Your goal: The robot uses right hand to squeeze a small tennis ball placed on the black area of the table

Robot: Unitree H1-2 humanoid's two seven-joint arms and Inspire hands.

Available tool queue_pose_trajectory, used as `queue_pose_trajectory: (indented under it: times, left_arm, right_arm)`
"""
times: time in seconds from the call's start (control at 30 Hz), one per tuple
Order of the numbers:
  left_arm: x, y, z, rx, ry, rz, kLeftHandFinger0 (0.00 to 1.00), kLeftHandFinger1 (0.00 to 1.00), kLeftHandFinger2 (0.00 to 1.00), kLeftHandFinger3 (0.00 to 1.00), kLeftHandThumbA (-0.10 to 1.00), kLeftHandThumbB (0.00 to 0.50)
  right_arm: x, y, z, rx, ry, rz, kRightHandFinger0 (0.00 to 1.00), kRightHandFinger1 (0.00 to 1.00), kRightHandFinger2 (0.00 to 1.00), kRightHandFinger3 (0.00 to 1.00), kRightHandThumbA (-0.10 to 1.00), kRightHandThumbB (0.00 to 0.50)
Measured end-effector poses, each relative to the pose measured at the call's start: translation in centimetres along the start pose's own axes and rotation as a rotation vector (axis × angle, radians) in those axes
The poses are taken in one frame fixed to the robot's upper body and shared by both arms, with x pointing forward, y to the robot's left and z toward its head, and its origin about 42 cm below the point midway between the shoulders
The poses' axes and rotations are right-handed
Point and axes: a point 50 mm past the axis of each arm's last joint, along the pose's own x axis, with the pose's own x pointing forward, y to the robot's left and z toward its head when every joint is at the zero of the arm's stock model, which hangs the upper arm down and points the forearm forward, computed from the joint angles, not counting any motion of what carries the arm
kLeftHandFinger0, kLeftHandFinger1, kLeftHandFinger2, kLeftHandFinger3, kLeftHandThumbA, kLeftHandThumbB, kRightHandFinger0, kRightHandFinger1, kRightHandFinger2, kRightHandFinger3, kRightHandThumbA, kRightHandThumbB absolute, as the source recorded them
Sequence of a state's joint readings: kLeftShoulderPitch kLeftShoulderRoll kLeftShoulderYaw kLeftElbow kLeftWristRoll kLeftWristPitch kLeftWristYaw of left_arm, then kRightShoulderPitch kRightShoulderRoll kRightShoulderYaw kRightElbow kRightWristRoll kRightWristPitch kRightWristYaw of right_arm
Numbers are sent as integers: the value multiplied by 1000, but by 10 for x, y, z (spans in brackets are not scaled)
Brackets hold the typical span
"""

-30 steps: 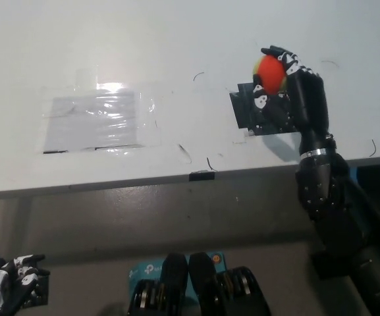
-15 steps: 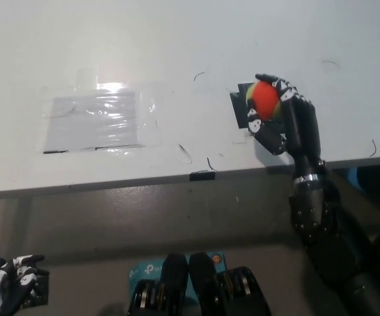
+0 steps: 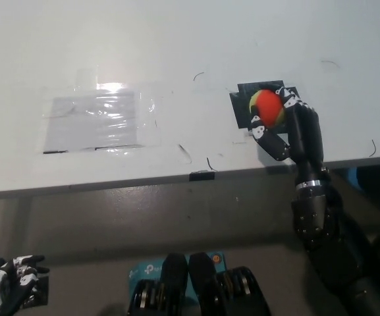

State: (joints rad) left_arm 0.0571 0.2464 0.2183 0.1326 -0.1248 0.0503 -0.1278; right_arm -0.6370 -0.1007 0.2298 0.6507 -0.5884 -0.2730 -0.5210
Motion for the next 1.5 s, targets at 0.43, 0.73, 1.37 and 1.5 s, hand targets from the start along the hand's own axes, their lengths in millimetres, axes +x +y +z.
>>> queue_pose_trajectory:
  times: [0.43, 0.73, 1.37, 1.5]
  left_arm:
    - [-4, 2, -4, 6, 12, 0, 352, 433, 517, 590, 409, 145]
    - [-4, 6, -4, 16, 15, 1, 288, 403, 489, 578, 373, 152]
    - [-3, 6, -4, 18, 16, -4, 230, 343, 509, 571, 272, 143]
    - [-3, 6, -3, 18, 13, -7, 229, 334, 510, 561, 240, 145]
  right_arm:
    - [3, -3, -1, -22, -9, 13, 0, 45, 444, 364, -100, 168]
    - [31, -6, 3, -155, -43, 147, 0, 236, 661, 522, -100, 28]
    - [42, 18, -17, -455, 38, 477, 156, 434, 519, 499, -100, 5]
    - [42, 19, -17, -465, 51, 486, 428, 666, 805, 840, -100, 0]
